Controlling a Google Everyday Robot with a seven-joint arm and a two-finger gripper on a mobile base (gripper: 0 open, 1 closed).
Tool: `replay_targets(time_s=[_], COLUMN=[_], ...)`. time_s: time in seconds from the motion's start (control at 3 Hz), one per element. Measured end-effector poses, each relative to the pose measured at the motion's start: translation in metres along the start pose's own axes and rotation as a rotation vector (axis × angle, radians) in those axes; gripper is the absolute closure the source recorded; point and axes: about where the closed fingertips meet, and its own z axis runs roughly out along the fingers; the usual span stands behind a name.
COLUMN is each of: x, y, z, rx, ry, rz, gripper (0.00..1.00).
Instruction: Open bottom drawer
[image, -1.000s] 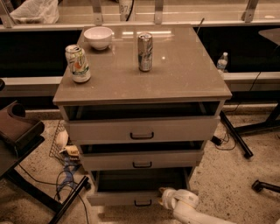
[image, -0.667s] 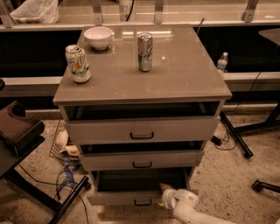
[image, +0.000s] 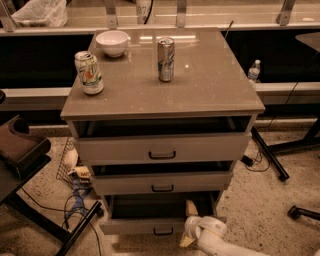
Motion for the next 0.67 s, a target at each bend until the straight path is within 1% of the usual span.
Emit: replay_targets(time_s=[0.33,0.67], x=[0.002,0.025], y=[-0.001,-0.008], z=[0.002,0.003], rx=[-0.015,-0.054], ry=[0.006,0.073], rz=[0.007,0.039], gripper=[0.0,0.13])
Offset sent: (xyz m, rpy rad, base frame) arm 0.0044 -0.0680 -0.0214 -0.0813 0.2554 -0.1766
